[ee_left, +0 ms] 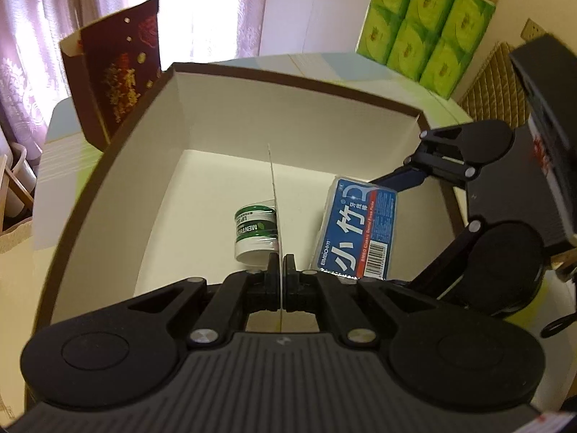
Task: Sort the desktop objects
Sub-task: 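Carry the floss box and green card into the brown box while both tools release them, then withdraw both open tools from the box toward the table, then grasp the yellow snack packet with the left tool while the right tool grasps the lavender tube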
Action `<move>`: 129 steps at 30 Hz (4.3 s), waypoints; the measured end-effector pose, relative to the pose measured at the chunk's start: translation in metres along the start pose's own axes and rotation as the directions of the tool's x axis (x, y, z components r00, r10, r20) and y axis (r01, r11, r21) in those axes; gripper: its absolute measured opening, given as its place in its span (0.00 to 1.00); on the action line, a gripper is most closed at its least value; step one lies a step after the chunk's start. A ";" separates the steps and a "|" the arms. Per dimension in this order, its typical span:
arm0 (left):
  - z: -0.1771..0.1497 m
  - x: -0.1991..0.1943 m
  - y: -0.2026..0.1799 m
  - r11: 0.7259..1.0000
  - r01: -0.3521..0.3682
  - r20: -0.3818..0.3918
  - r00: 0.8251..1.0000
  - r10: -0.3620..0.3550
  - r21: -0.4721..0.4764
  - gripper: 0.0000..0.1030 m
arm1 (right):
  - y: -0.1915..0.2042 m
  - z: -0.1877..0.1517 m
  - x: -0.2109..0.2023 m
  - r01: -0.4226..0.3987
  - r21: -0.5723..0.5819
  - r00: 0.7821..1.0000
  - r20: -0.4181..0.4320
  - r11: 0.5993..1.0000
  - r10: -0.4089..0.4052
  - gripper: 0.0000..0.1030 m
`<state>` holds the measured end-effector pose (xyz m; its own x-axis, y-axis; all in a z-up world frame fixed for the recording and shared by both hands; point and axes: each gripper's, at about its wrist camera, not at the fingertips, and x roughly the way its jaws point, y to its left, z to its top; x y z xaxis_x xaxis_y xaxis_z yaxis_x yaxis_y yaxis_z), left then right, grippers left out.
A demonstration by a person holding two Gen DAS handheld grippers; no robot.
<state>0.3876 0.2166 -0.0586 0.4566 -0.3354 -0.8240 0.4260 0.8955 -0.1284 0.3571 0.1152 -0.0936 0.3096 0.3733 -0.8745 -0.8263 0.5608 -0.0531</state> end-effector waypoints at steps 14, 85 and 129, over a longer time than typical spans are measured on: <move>0.003 0.017 -0.002 0.997 -0.052 -0.093 0.994 0.056 0.051 0.26 | -0.005 0.007 0.016 0.031 -0.103 0.997 -0.070 0.994 -0.039 0.98; -0.152 -0.107 -0.214 0.989 0.031 0.086 0.996 -0.019 -0.142 0.54 | 0.003 -0.315 -0.221 -0.014 0.586 0.993 0.102 0.810 -0.057 0.98; -0.236 -0.033 -0.169 0.453 0.279 0.268 0.959 -0.089 -0.847 0.00 | -0.056 -0.363 -0.200 0.046 0.610 0.996 0.029 0.791 -0.081 0.98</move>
<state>0.1168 0.1456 -0.1400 0.6095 -0.4797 -0.6311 -0.3411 0.5600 -0.7550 0.1708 -0.2590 -0.0902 0.3888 0.3484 -0.8529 -0.3518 0.9117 0.2121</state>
